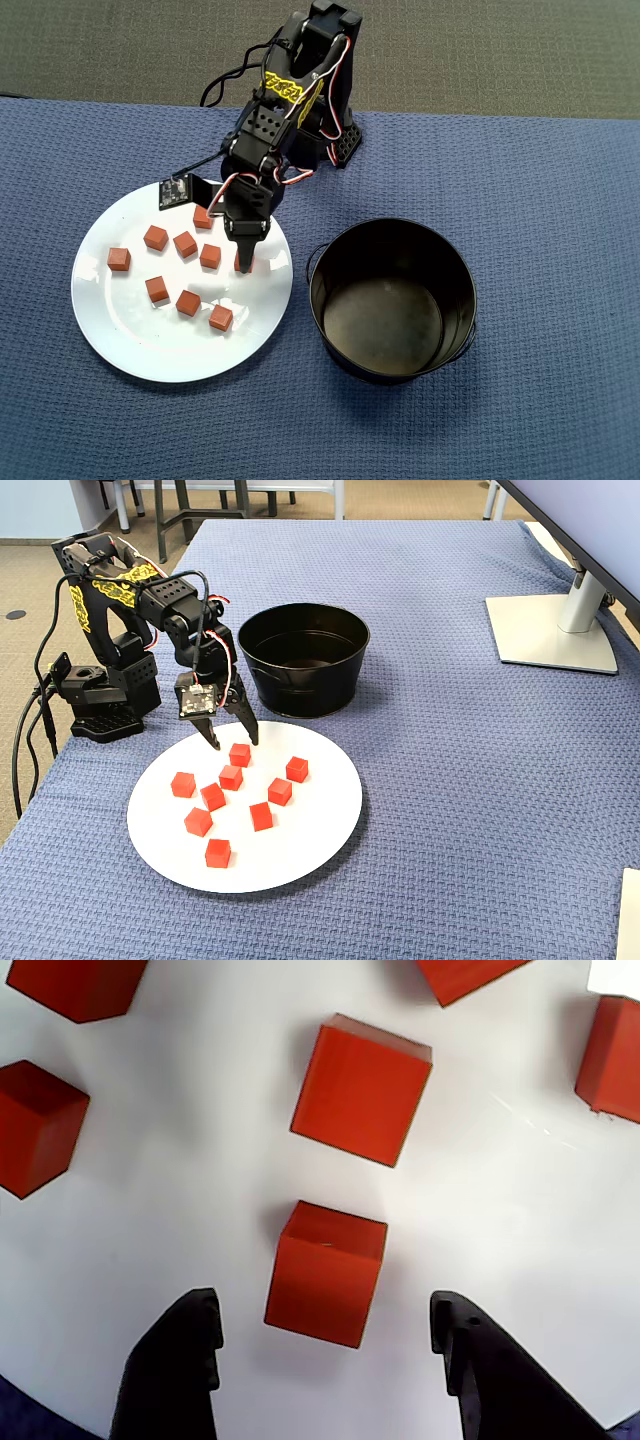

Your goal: Pick up the red cubes from the white plate and place them in the black recipient

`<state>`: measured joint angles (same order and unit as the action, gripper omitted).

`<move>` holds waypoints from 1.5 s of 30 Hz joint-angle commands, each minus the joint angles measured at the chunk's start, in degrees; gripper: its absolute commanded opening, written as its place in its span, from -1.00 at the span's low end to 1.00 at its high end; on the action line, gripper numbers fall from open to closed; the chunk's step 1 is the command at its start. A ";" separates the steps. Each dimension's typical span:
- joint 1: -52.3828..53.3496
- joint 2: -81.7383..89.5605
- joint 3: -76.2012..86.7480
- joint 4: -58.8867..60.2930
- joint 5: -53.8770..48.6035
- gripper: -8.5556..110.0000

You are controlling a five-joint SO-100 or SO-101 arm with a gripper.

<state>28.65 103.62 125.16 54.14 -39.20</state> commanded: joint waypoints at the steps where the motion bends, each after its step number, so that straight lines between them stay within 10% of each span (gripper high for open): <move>1: 0.97 -1.32 -4.13 -3.08 -0.09 -0.55; 45: -1.85 -2.37 -2.46 -3.08 8.53 -0.86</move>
<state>27.25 97.38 125.77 48.34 -32.87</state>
